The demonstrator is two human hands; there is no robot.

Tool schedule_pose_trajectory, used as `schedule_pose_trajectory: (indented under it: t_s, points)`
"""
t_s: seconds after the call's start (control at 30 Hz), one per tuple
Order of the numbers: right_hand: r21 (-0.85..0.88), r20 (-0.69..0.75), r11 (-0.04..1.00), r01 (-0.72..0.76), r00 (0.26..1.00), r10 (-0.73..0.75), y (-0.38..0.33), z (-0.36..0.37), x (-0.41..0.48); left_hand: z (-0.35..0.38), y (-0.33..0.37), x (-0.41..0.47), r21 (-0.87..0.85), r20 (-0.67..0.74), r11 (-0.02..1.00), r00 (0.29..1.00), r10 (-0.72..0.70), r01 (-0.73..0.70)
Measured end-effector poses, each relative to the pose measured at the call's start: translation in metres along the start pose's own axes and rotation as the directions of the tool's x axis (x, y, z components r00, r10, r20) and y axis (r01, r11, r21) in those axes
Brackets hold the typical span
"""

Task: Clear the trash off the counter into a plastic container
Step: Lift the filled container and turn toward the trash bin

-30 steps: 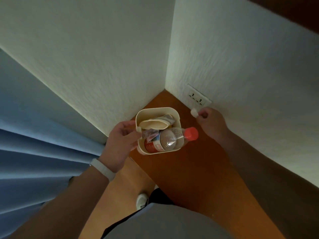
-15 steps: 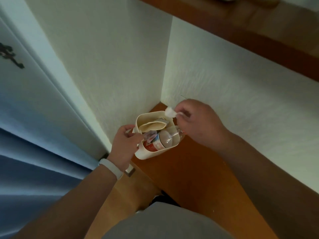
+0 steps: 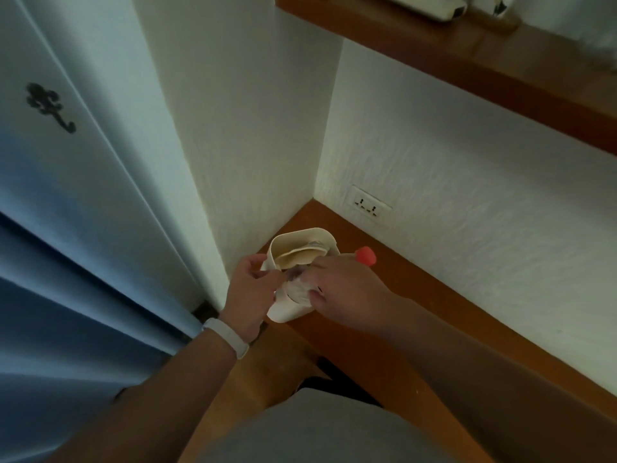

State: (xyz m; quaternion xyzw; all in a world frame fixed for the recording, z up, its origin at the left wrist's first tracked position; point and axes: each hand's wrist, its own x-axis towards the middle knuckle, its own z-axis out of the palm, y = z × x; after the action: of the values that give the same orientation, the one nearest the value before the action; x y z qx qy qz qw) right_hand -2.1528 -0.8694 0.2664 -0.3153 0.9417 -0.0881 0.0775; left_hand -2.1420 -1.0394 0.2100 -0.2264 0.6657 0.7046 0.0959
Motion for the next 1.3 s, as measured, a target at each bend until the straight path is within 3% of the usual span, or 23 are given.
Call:
schedule_pose_trajectory:
  t_s: [0.13, 0.3, 0.5, 0.6, 0.83, 1.03, 1.3]
  points:
    - [0.082, -0.091, 0.997, -0.01, 0.996, 0.017, -0.012, -0.005, -0.019, -0.002, -0.007, -0.004, -0.042, 0.016, 0.998, 0.999, -0.036, 0.037]
    - [0.182, -0.107, 0.955, -0.236, 0.96, 0.257, -0.011, 0.003, -0.054, 0.002, -0.008, -0.004, -0.108, 0.078, 0.99, 0.994, -0.081, 0.089]
    - [0.378, -0.037, 0.729, -0.571, 0.778, 0.628, 0.013, 0.023, -0.093, 0.022, -0.012, -0.004, -0.143, 0.145, 0.982, 0.984, -0.101, 0.122]
    - [0.506, 0.012, 0.572, -0.646, 0.668, 0.744, 0.021, 0.033, -0.107, 0.04, -0.012, -0.01, -0.14, 0.203, 0.98, 0.973, -0.111, 0.141]
    - [0.778, 0.012, 0.387, -0.494, 0.628, 0.778, 0.028, 0.035, -0.144, 0.086, -0.01, -0.026, -0.11, 0.357, 0.979, 0.926, -0.121, 0.17]
    - [0.844, -0.021, 0.285, -0.455, 0.503, 0.864, 0.054, 0.041, -0.2, 0.145, -0.016, -0.052, -0.041, 0.434, 0.985, 0.891, -0.133, 0.167]
    - [0.917, -0.063, 0.219, -0.335, 0.421, 0.905, 0.096, 0.039, -0.316, 0.249, -0.041, -0.116, 0.033, 0.513, 0.986, 0.844, -0.155, 0.161]
